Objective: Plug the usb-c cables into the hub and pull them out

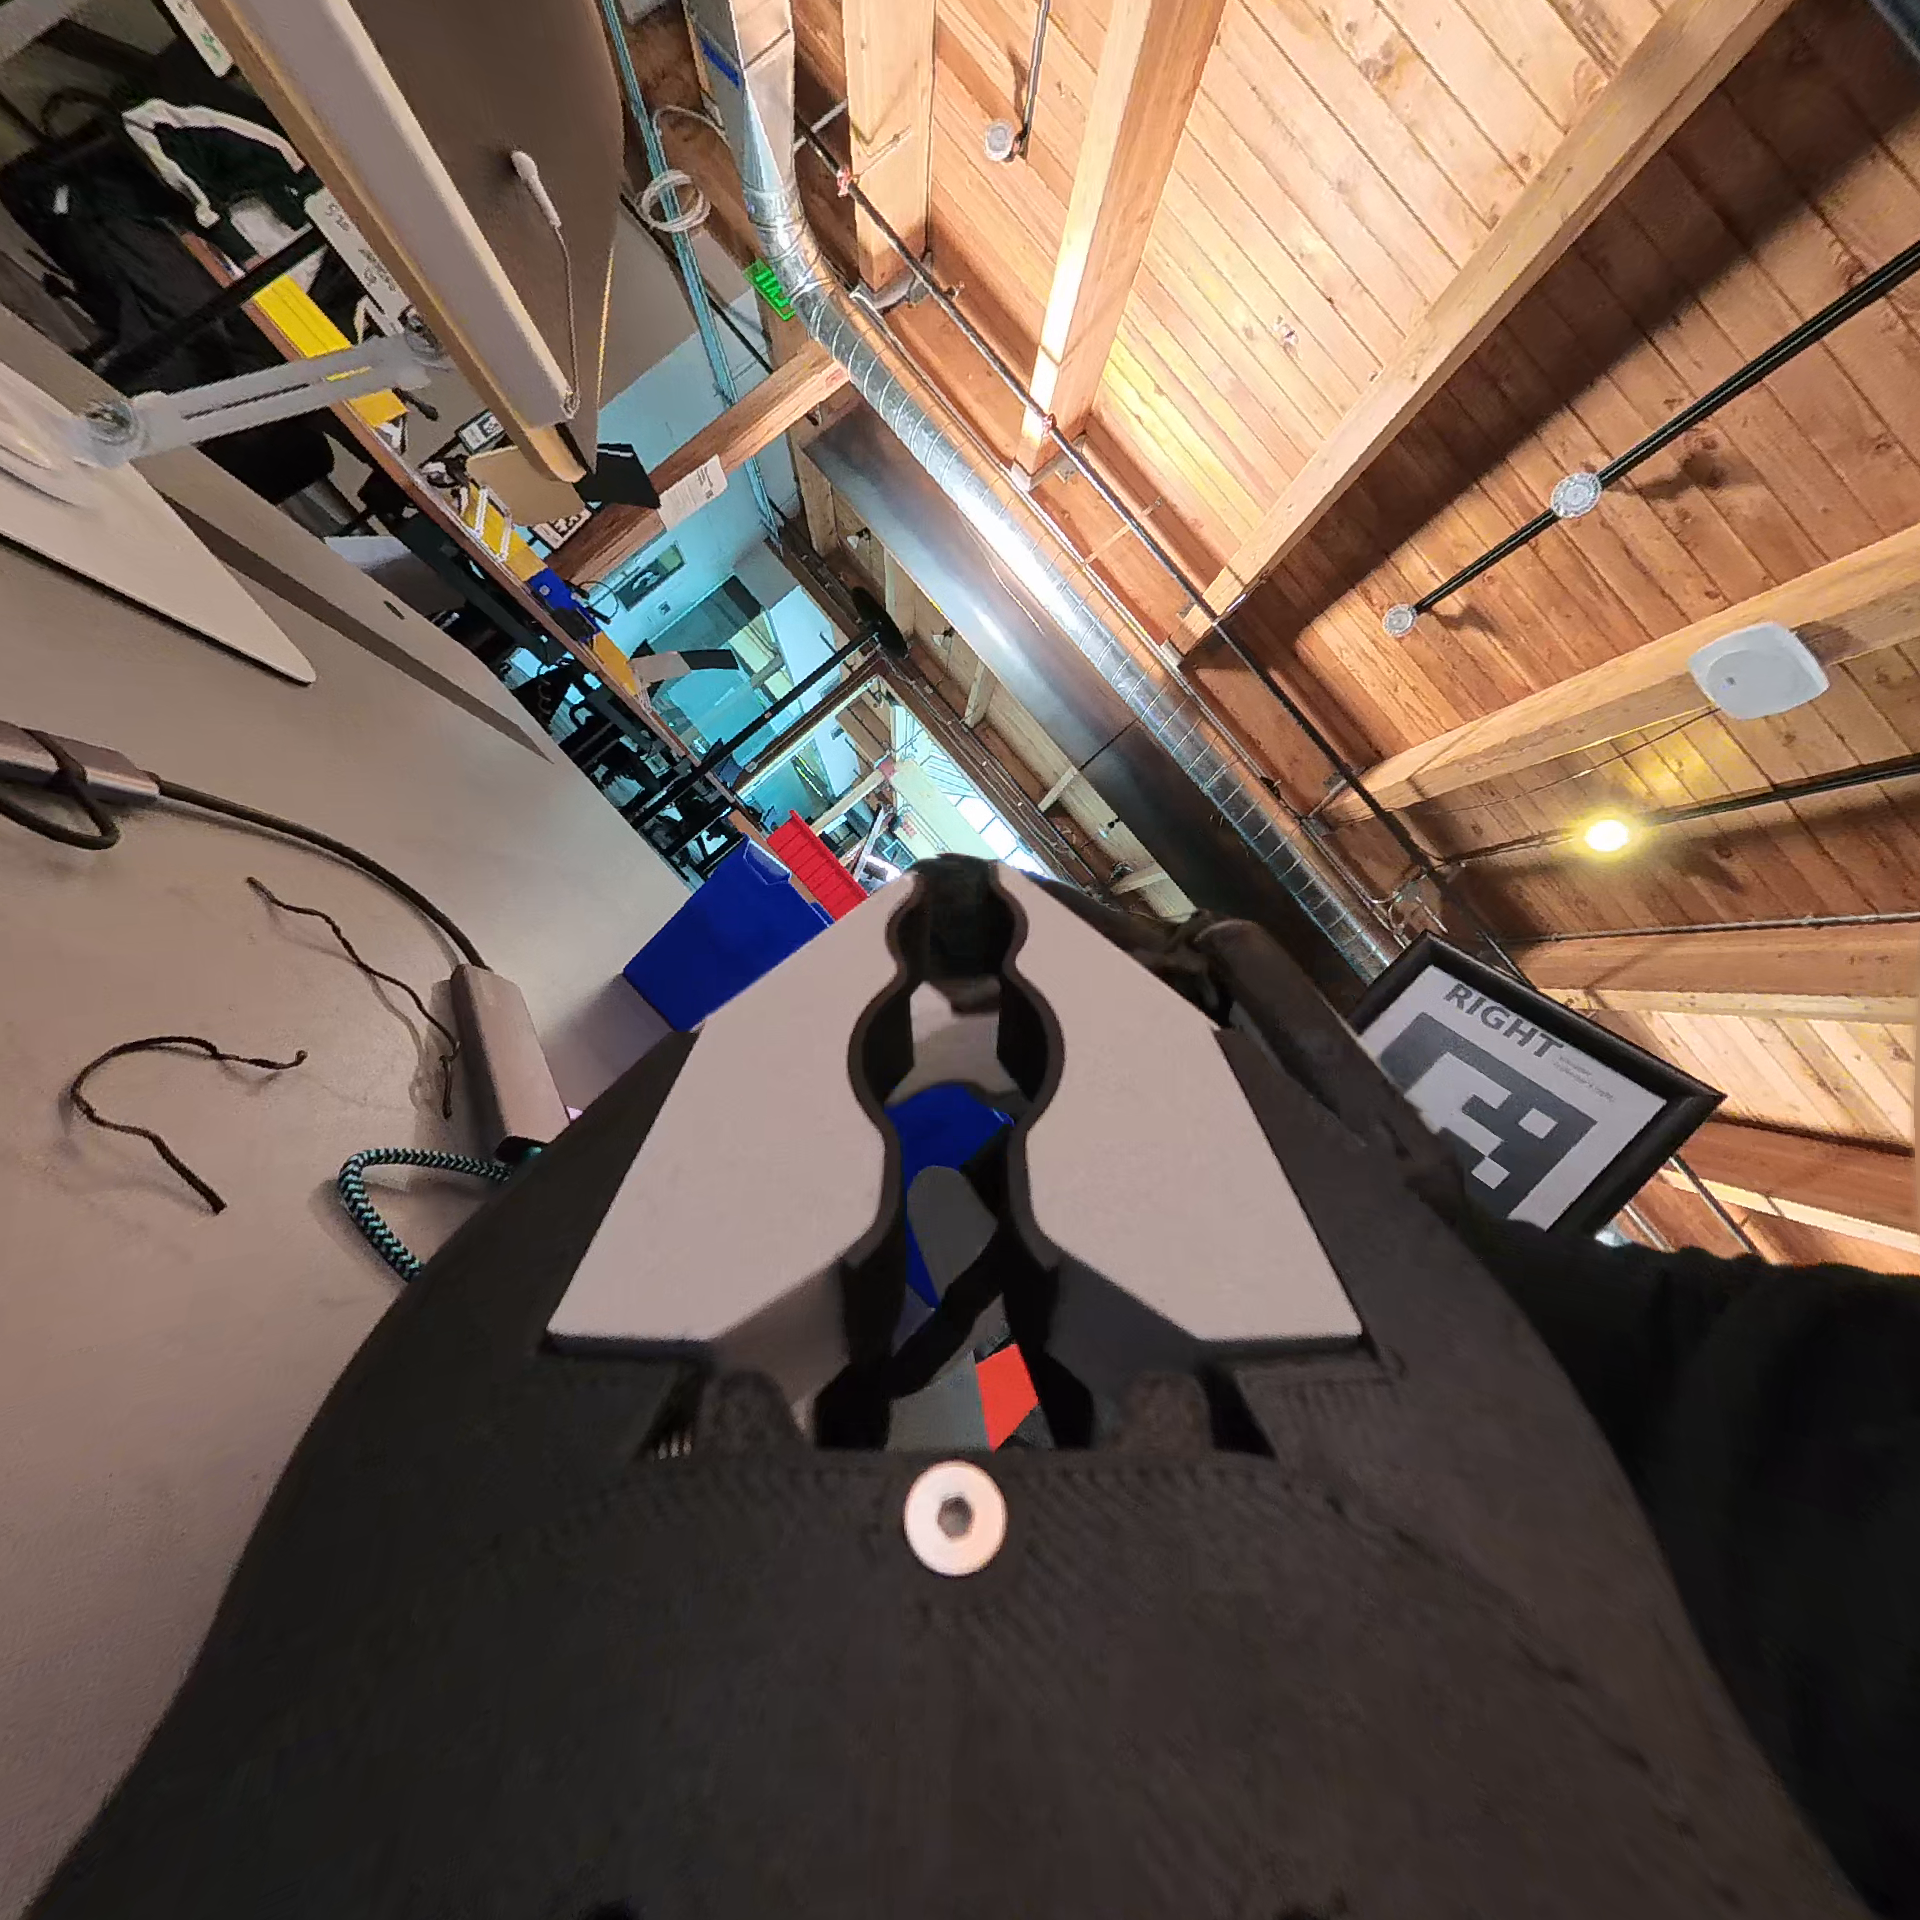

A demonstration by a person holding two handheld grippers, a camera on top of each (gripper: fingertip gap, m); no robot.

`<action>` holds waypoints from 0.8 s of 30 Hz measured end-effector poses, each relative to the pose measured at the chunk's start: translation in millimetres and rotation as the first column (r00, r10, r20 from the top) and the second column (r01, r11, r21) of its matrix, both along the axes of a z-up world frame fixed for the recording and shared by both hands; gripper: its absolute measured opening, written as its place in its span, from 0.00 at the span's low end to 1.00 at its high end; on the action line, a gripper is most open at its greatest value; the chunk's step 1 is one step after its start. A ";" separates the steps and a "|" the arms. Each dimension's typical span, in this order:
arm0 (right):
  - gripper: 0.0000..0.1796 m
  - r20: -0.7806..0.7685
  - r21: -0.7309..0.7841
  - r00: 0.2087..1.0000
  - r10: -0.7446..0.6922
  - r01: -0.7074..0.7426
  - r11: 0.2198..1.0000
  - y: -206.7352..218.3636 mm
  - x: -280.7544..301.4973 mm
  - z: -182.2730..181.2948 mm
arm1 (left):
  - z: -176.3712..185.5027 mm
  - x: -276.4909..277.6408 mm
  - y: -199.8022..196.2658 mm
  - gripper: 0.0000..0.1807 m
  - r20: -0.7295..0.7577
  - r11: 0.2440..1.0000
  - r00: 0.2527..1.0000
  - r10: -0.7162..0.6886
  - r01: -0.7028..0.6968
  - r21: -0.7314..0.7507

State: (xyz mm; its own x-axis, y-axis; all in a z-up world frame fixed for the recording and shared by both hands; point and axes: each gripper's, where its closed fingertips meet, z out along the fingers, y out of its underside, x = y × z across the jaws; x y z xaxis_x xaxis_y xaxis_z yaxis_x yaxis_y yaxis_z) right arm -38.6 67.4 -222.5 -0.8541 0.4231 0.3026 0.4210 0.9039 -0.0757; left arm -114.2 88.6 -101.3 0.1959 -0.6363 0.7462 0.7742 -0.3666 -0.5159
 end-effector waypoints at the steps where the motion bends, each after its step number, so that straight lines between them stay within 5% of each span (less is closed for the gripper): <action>1: 0.86 0.024 0.022 0.999 0.049 -0.049 0.999 -1.7 -1.8 -5.7 | 0.2 0.0 0.0 0.04 0.001 1.000 1.000 0.000 0.000 0.001; 4: 0.86 0.122 0.020 0.985 0.123 -0.126 0.992 -4.1 -3.3 -22.2 | 0.9 0.3 -0.7 0.04 0.004 1.000 1.000 -0.005 0.005 0.006; 9: 0.55 0.291 -0.114 0.950 0.116 -0.085 0.990 -8.5 9.6 -28.2 | 1.7 0.3 -1.3 0.04 0.009 1.000 1.000 -0.011 0.011 0.013; 13: 0.17 0.280 -0.138 0.956 0.086 -0.049 0.989 -2.9 6.3 -22.6 | 2.5 0.5 -2.1 0.04 0.011 1.000 1.000 -0.014 0.013 0.019; 17: 0.08 0.247 -0.148 0.969 0.011 0.026 0.989 -0.8 9.5 -22.1 | 2.8 0.4 -2.5 0.05 0.010 1.000 1.000 -0.014 0.014 0.022; 24: 0.06 0.070 -0.171 0.986 -0.153 0.162 0.972 23.9 6.6 6.7 | 3.1 -2.8 -2.3 0.06 0.013 1.000 1.000 0.006 -0.007 0.026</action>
